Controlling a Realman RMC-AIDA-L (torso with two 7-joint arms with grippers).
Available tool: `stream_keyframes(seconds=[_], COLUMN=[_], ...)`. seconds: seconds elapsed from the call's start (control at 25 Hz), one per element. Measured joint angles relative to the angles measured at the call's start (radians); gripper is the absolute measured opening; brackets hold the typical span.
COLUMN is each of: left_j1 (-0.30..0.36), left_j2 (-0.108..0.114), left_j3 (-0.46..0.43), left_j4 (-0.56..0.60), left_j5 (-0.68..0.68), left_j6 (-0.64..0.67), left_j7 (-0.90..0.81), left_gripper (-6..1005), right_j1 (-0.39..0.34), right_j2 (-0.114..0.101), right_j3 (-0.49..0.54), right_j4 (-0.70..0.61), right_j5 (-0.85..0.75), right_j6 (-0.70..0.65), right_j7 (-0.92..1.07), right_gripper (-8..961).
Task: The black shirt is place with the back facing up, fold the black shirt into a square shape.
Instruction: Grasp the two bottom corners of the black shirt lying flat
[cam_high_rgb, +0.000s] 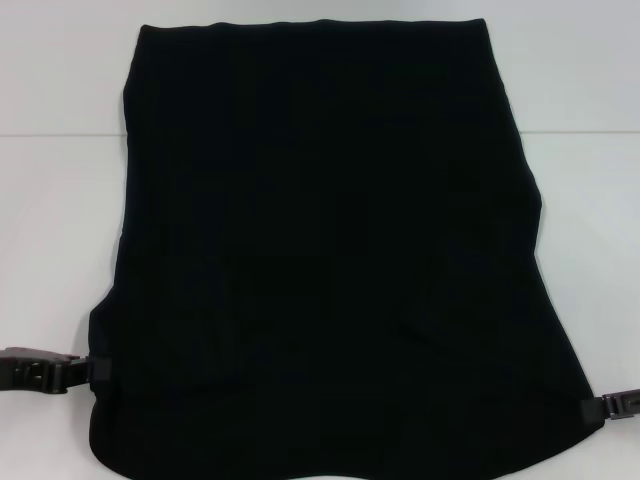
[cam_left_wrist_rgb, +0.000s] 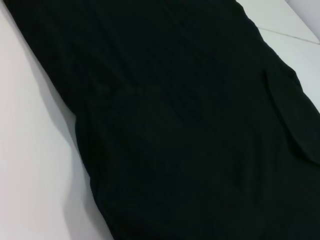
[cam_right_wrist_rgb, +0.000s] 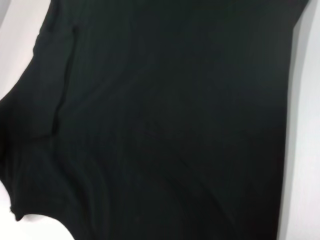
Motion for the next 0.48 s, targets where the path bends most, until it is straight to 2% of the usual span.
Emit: stream_keyframes(seconds=[0.32, 0.48], left_j1=[-0.002, -0.002], left_j2=[0.001, 0.001], left_j3=[0.0, 0.0], left_j4=[-0.001, -0.001], left_j5=[0.0, 0.0], left_j6=[-0.004, -0.01], left_j7=[0.0, 0.0], left_gripper=[-1, -2], right_j1=[0.014, 0.029], right_j2=[0.01, 0.023], right_j3=[-0.007, -0.006], right_j4=[0.002, 0.002], right_j5=[-0.007, -0.03], right_j6=[0.008, 0.008], right_j7=[0.001, 0.002], right_gripper=[781, 776])
